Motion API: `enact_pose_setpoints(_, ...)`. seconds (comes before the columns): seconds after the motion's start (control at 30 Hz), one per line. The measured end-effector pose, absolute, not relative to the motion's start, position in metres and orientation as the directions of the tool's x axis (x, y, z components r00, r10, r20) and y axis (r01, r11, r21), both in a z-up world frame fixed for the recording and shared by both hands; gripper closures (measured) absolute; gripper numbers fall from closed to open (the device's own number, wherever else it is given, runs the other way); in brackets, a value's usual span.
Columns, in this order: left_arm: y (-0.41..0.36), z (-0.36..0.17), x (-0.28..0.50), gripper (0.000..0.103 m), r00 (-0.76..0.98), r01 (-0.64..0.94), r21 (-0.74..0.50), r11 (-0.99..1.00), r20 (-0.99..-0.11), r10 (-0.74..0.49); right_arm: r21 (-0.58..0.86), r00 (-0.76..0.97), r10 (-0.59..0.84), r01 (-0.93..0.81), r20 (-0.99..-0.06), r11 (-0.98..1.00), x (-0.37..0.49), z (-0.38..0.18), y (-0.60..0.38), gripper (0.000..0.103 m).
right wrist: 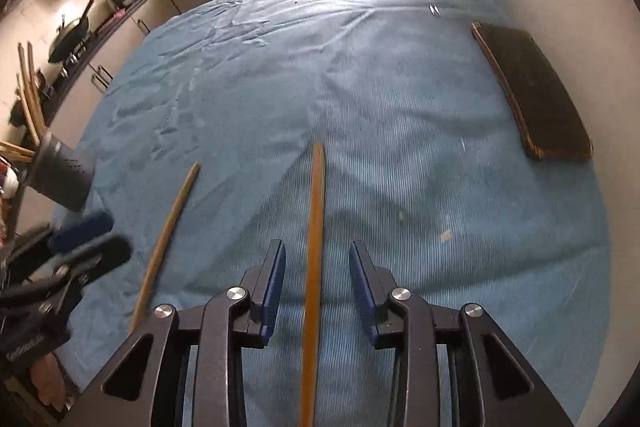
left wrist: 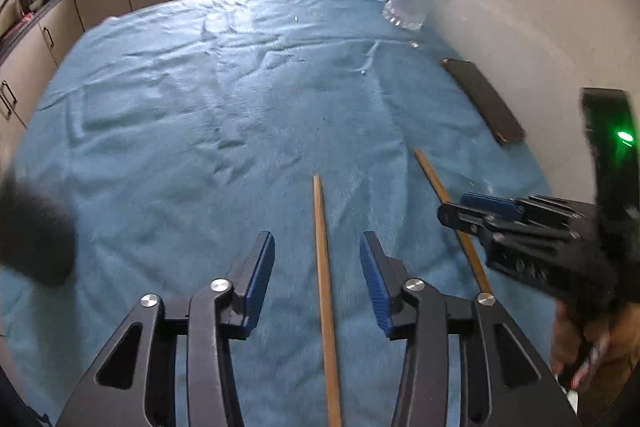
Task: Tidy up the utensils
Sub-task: 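Close the right tool on one chopstick while the left tool grasps another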
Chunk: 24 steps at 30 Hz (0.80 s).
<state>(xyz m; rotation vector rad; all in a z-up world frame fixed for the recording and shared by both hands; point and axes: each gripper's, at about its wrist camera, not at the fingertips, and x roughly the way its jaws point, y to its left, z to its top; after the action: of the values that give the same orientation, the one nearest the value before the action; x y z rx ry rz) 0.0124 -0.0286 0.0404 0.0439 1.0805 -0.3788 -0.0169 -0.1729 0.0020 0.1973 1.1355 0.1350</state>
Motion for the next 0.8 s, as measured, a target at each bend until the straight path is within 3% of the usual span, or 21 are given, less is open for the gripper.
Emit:
enact_pose_setpoints(0.07,-0.033,0.027,0.03,0.087,0.364,0.303,-0.173,0.937,-0.888,-0.282,0.191,0.409,0.182,-0.019,-0.894,0.981,-0.006,0.001,-0.17,0.077)
enact_pose_setpoints(0.1,-0.034,0.023,0.036,0.088,0.347,0.297,-0.184,0.937,-0.894,-0.285,0.176,0.404,0.172,-0.029,-0.898,0.984,0.0,0.002,-0.169,0.082)
enact_pose_setpoints(0.2,-0.039,0.021,0.048,0.088,0.339,0.3,-0.201,0.932,-0.891,-0.302,0.146,0.385,0.155,-0.052,-0.91,0.988,0.014,0.001,-0.166,0.088)
enact_pose_setpoints(0.47,-0.042,0.018,0.056,0.088,0.303,0.325,-0.214,0.921,-0.899,-0.315,0.127,0.343,0.155,-0.102,-0.927,0.987,0.044,0.001,-0.162,0.089)
enact_pose_setpoints(0.67,-0.05,0.015,0.07,0.078,0.244,0.382,-0.248,0.89,-0.902,-0.356,0.095,0.302,0.13,-0.129,-0.944,0.987,0.054,0.0,-0.154,0.088)
enact_pose_setpoints(0.7,-0.05,0.015,0.07,0.085,0.243,0.382,-0.247,0.89,-0.903,-0.355,0.082,0.299,0.121,-0.137,-0.946,0.987,0.055,0.0,-0.152,0.089)
enact_pose_setpoints(0.73,-0.048,0.015,0.069,0.1,0.244,0.375,-0.237,0.896,-0.907,-0.342,0.074,0.302,0.112,-0.136,-0.947,0.988,0.054,0.0,-0.151,0.094)
enact_pose_setpoints(0.8,-0.042,0.015,0.064,0.099,0.253,0.361,-0.248,0.899,-0.902,-0.35,0.064,0.308,0.101,-0.128,-0.946,0.99,0.054,0.0,-0.15,0.095)
